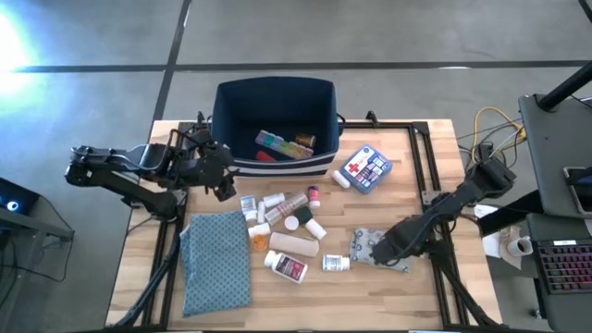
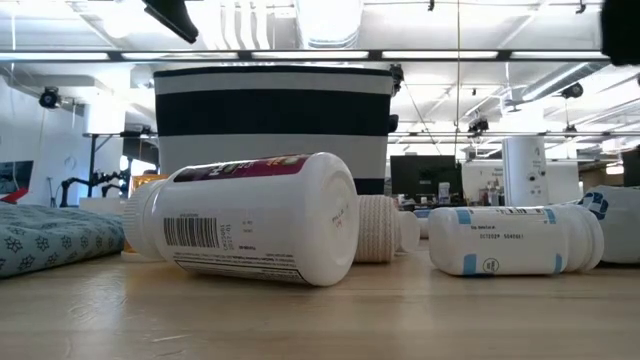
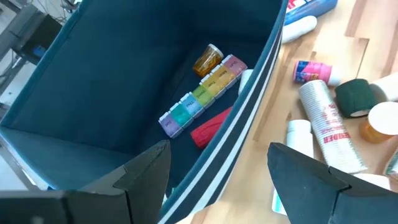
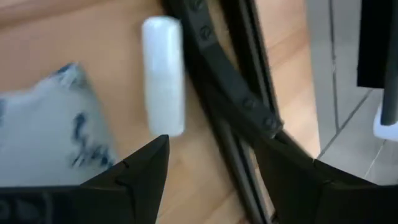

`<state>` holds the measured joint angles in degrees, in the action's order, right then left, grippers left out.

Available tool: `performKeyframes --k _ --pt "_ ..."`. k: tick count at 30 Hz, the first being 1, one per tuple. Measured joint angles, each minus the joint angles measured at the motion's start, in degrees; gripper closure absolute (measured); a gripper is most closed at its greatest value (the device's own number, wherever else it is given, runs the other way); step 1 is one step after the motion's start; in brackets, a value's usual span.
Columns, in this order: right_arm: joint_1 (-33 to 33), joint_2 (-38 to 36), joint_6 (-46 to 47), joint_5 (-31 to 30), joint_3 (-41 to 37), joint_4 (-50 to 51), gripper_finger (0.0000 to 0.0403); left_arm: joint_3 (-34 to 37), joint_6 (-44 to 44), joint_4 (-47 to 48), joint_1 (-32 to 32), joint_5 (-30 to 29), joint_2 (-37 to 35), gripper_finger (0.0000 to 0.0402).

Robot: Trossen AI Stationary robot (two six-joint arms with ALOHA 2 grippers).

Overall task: Pick & place medical supplies in basket/bin
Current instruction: Put the white rolled gauze into the blue bin

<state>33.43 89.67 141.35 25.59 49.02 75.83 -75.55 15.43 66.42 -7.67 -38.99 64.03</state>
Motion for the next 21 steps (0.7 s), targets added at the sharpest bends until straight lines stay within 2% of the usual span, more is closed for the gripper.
performKeyframes --k 4,10,13,21 --pt "1.27 -0.08 0.36 0.20 -3.76 -3.58 0.0177 0.00 -0.21 0.00 0.68 0.01 0.00 0.0154" --pt "1.19 -0.43 -0.03 -0.37 -11.09 -20.05 0.0177 0.00 -0.19 -0.02 1.32 0.00 -0.03 0.0154" --pt "1.16 -0.42 -0.33 -0.32 -12.19 -20.91 0.0177 0.00 -0.17 -0.27 1.67 0.03 -0.04 0.0154" --pt "1.17 -2.71 -6.46 -8.54 -12.96 -19.22 0.0177 -0.04 -0.17 -1.63 2.53 0.01 -0.04 0.0154"
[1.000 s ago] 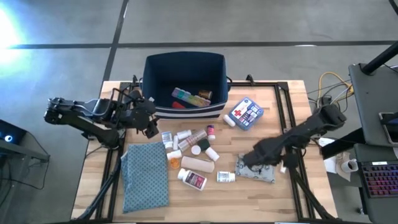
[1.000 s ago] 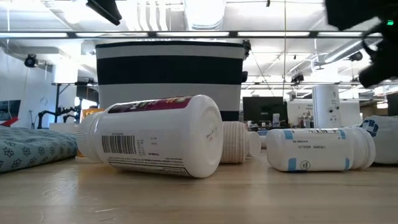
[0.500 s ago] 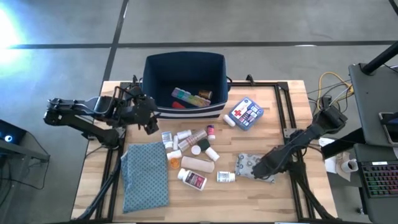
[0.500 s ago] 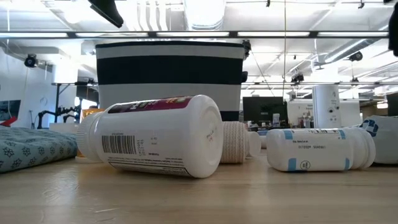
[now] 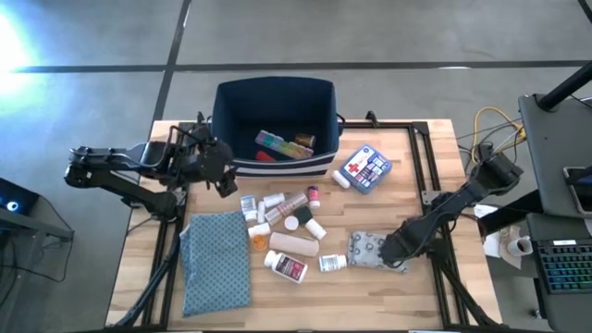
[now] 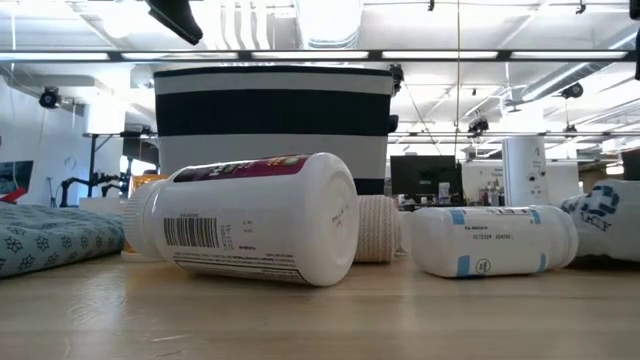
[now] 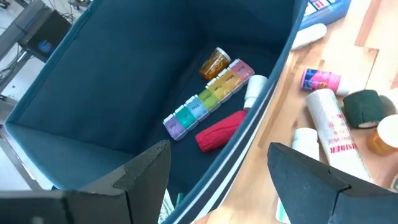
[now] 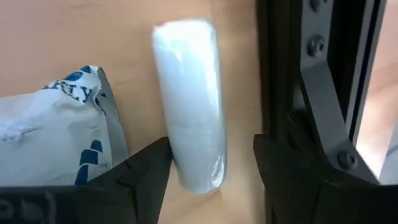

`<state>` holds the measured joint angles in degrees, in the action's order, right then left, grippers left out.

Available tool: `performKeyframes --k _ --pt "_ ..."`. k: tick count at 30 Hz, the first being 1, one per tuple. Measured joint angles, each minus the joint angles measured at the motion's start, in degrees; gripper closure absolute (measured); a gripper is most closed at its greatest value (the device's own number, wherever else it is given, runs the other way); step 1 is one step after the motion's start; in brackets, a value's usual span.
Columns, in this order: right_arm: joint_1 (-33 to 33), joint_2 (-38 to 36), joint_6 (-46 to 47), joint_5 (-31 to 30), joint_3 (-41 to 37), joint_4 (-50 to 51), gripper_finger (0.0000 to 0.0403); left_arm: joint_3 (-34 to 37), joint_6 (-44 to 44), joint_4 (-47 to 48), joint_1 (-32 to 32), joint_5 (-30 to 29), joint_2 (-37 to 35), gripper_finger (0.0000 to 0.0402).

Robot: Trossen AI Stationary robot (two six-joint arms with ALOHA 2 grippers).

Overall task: Pick & place medical supplies in basket/bin
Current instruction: Put the white rolled gauze into the blue bin

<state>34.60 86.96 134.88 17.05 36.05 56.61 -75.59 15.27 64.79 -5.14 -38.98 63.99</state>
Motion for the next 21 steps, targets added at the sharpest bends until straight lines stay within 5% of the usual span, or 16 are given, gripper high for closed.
performKeyframes --k 10,21 --pt "-0.05 -2.23 -7.08 -2.61 -2.30 -3.08 0.0202 0.00 0.04 -1.88 0.11 -0.04 0.00 0.0154" --pt "-0.06 -6.68 -4.26 -7.00 -3.41 -5.28 0.0325 -0.02 0.50 -4.21 0.11 -0.02 0.00 0.0154"
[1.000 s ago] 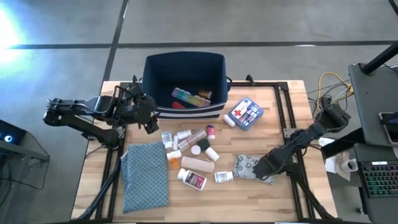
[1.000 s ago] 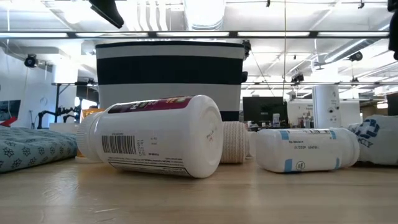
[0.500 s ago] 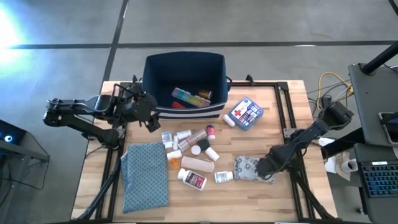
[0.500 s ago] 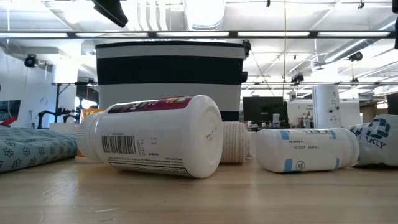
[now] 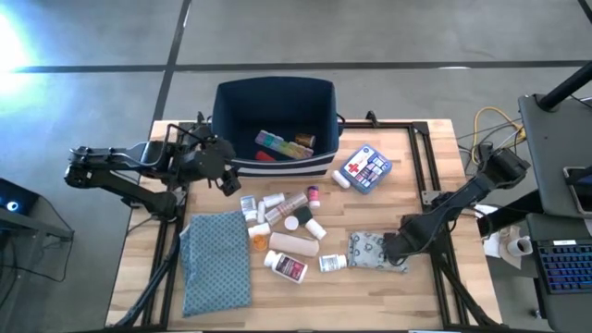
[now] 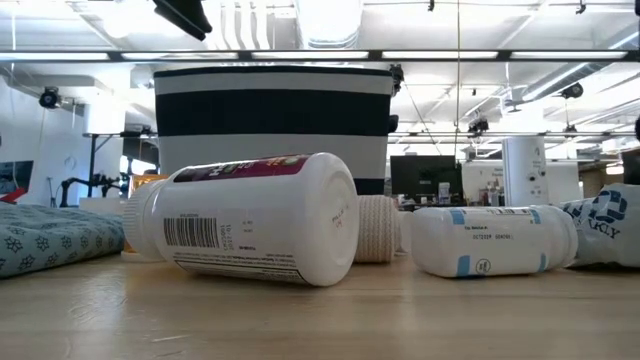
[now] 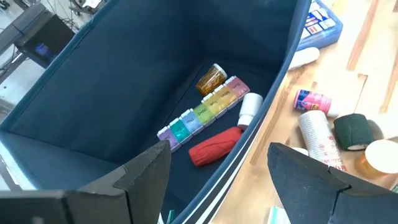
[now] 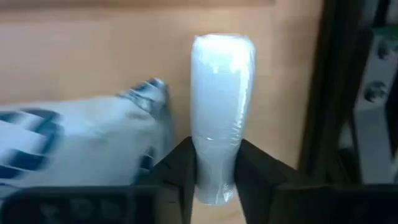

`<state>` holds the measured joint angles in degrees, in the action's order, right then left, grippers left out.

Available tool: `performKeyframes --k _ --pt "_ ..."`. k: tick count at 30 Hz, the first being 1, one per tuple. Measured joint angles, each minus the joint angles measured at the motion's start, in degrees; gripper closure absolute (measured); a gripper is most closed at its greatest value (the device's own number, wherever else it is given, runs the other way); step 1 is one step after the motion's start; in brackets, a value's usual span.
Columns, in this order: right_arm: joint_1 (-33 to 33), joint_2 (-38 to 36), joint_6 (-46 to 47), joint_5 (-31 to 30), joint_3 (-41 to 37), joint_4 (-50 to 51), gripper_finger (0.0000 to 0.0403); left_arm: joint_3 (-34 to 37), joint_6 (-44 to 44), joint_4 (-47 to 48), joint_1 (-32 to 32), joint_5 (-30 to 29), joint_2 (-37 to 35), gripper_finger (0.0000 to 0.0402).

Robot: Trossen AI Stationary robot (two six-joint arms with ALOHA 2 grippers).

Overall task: Pick & place medical supplies in basket/bin
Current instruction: Put the white rolled gauze into the blue bin

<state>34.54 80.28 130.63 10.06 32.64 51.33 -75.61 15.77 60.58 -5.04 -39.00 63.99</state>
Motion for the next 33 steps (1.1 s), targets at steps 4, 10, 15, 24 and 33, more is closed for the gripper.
performKeyframes --k 4,10,15,24,33 --pt "-0.06 -2.23 1.05 -8.14 0.77 0.11 0.0357 0.00 0.00 -0.62 0.00 0.00 0.02 0.0154" --pt "-2.15 -6.22 -1.79 -28.69 5.71 1.46 0.0352 0.00 0.00 -2.25 0.00 0.04 0.02 0.0154" --pt "-10.21 -6.48 -16.88 -41.39 11.69 -1.80 0.0348 0.00 0.04 -3.93 0.00 0.08 0.02 0.0154" --pt "-29.38 -5.98 -62.14 -46.12 25.78 -18.05 0.0349 -0.07 1.51 -4.66 -0.20 3.98 -0.39 0.0154" --pt "-41.41 2.96 -92.68 -34.64 48.50 -18.80 0.0349 -0.09 10.47 1.71 -0.20 4.61 -1.06 0.0154"
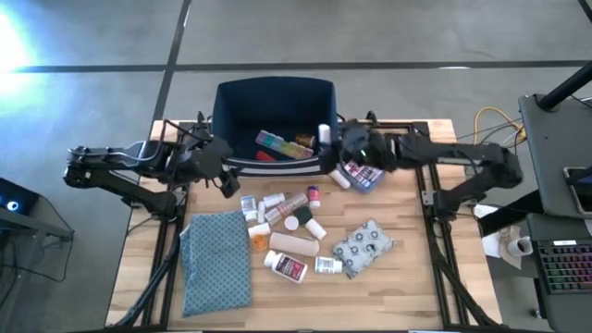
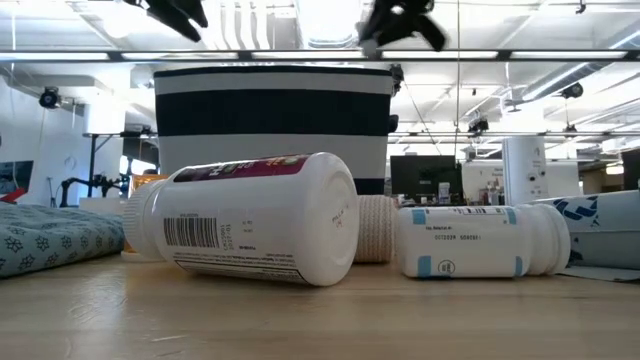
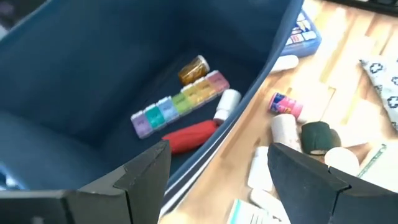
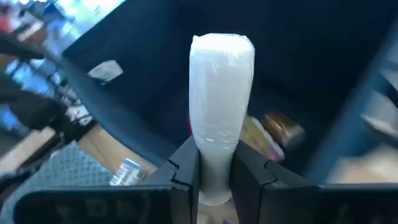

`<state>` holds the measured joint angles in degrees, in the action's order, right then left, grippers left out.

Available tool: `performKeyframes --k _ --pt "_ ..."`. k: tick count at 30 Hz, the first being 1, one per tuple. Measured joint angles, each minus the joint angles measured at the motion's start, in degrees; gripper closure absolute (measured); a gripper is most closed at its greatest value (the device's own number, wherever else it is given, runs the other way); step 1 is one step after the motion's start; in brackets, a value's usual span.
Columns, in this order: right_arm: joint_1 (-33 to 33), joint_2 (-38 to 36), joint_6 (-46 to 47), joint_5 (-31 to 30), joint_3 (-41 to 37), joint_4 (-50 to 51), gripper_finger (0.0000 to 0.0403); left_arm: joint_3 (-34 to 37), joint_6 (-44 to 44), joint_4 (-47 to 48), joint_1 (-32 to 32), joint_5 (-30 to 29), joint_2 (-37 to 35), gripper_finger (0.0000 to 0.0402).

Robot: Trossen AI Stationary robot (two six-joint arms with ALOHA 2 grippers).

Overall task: Pick & place medical supplies in basket/bin
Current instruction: Put the white rolled gauze into the blue bin

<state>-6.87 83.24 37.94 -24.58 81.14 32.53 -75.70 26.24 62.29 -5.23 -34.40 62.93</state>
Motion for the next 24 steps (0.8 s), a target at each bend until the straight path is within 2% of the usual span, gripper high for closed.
performKeyframes --k 4,9,14,20,24 --pt "-3.85 8.91 -9.49 2.19 9.14 2.34 0.0338 0.00 2.50 1.00 0.00 -0.02 -0.64 0.0154" --pt "-6.48 18.73 -14.36 2.04 20.78 10.92 0.0280 0.00 5.46 1.78 -0.57 0.16 -1.35 0.0154" --pt "-6.80 25.26 -20.26 -8.62 26.83 17.42 0.0217 0.01 7.99 3.59 -1.23 0.30 -1.85 0.0154" --pt "-5.63 27.47 -21.14 -10.24 28.35 18.35 0.0176 0.08 9.14 3.57 -1.25 0.24 -1.89 0.0154" --pt "-2.77 25.12 -21.76 -24.68 27.19 16.73 0.0165 0.09 9.90 3.55 -1.25 0.22 -1.89 0.0154"
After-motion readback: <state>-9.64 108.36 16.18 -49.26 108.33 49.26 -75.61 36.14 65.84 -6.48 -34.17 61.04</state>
